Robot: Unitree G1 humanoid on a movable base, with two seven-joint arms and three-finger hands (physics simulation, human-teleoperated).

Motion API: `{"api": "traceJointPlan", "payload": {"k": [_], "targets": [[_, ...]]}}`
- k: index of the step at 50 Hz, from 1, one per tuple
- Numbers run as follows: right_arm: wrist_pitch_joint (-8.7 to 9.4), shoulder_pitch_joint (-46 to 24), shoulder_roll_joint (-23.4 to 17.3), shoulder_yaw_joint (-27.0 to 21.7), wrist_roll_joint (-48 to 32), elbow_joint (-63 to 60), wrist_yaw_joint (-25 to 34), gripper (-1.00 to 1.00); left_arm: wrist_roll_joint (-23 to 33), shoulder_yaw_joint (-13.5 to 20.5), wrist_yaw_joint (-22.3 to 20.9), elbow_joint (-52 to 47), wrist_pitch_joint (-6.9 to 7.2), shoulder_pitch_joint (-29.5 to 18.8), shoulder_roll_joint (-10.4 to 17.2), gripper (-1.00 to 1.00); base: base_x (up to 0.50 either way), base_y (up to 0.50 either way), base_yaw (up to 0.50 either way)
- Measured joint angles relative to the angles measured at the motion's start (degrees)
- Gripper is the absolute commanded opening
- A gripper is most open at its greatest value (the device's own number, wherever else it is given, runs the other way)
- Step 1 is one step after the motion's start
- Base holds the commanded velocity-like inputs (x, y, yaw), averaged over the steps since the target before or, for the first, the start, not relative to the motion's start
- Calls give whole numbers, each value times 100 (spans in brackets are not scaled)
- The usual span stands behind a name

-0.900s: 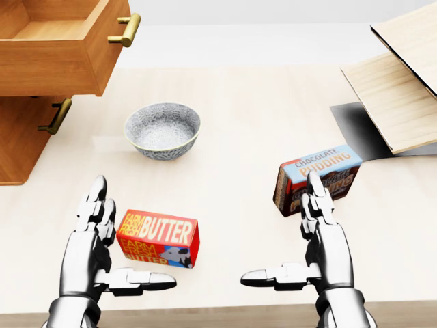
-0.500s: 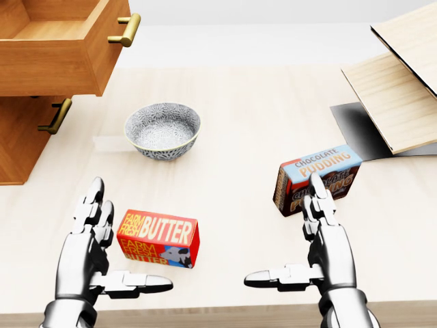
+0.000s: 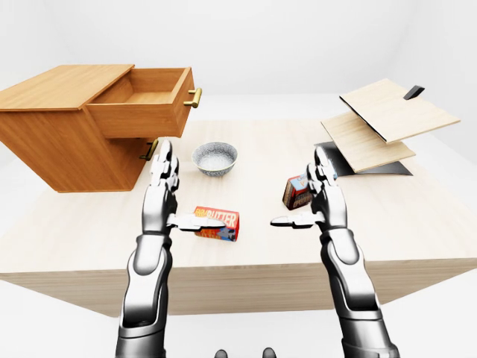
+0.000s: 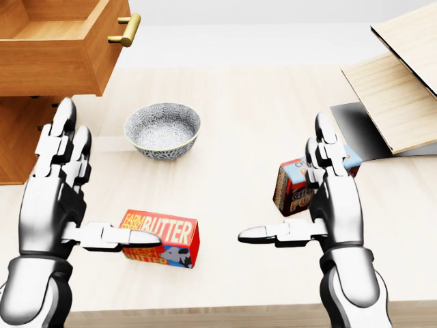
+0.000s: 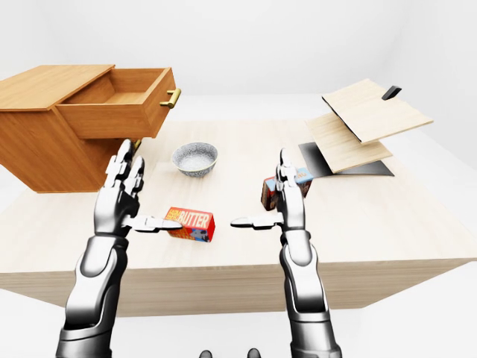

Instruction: Close the top drawer of the cabinet.

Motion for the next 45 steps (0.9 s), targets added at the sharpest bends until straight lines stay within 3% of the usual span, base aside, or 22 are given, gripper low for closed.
{"api": "traceJointPlan", "payload": {"k": [17, 25, 37, 45], "targets": [[0, -223, 10, 63, -76, -584, 21, 100, 78, 56, -34, -636, 0, -355, 69, 100, 1, -1, 0], [0, -193, 19, 94, -72, -681, 95, 100, 101, 50, -51, -717, 0, -363, 70, 100, 34, -35, 0], [0, -158, 21, 128, -111, -744, 175, 100, 123, 12, -65, -784, 0, -341, 39, 100, 48, 1, 0], [0, -131, 30, 143, -142, -762, 219, 100, 128, 2, -65, -806, 0, -336, 28, 100, 1, 0, 0]]}}
